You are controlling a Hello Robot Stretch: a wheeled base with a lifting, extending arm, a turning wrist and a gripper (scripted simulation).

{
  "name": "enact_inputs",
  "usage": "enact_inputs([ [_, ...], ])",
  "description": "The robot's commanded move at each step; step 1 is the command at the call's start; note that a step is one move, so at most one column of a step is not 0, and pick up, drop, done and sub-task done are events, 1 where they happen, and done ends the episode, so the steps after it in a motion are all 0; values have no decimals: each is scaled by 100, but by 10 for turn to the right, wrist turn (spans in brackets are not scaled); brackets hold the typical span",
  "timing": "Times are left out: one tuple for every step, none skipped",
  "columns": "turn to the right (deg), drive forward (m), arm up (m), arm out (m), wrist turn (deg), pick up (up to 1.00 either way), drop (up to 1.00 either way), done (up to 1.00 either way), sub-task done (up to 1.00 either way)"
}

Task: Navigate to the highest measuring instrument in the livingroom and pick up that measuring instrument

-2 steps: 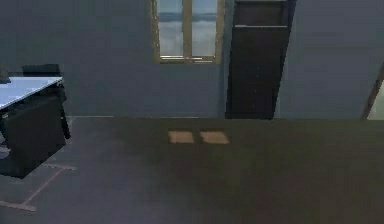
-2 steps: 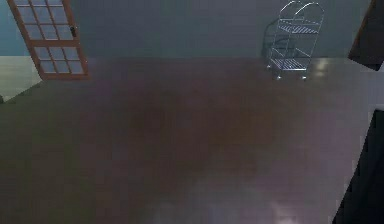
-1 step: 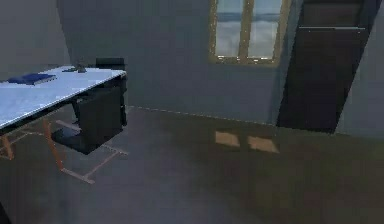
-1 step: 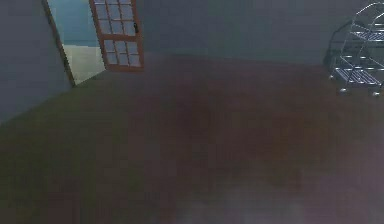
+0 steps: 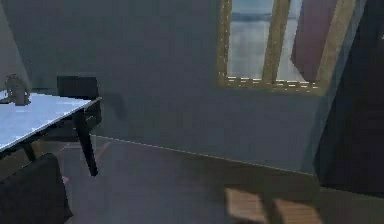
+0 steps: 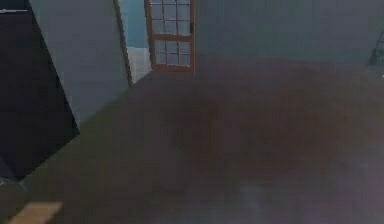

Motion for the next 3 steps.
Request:
enact_inputs([
  [0, 100, 0, 0, 0, 0, 0, 0, 0],
  [-270, 0, 0, 0, 0, 0, 0, 0, 0],
  [0, 35, 0, 0, 0, 0, 0, 0, 0],
])
